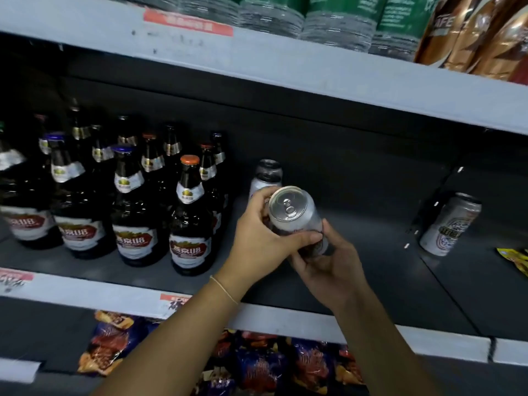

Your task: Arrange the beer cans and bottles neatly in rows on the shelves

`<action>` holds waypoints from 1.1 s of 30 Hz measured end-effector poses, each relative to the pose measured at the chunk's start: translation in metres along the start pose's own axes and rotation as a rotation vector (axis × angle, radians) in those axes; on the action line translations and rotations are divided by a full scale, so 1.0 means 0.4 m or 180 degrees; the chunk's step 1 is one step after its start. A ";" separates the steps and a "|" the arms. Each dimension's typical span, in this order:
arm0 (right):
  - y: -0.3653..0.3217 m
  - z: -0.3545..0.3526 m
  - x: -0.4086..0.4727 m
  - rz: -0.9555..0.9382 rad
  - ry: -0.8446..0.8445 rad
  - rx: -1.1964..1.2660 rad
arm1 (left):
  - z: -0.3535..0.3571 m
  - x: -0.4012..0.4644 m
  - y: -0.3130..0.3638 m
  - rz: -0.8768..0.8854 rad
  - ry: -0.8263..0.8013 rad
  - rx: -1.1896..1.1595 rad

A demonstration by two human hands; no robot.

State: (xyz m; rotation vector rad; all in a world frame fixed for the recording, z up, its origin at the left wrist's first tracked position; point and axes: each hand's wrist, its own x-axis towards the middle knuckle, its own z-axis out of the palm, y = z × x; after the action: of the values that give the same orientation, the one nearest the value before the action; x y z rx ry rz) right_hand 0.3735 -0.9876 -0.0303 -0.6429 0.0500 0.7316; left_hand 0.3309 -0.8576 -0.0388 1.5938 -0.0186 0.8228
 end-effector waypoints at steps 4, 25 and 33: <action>0.041 0.015 0.001 0.0085 -0.0021 -0.0439 | -0.049 0.007 0.007 -0.0132 0.0005 -0.0185; 0.163 -0.057 0.108 -0.1453 0.0339 -0.4039 | -0.107 0.048 -0.054 -0.0616 -0.0153 -0.0080; 0.183 -0.081 0.134 -0.1519 0.0441 -0.4033 | -0.104 0.037 -0.099 -0.0595 -0.0255 -0.0008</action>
State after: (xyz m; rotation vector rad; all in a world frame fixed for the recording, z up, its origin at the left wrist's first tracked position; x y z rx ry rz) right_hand 0.3728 -0.9322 -0.1091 -1.8346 -0.4642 0.1694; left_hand 0.3398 -0.8061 -0.0668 1.5986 0.0711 0.6137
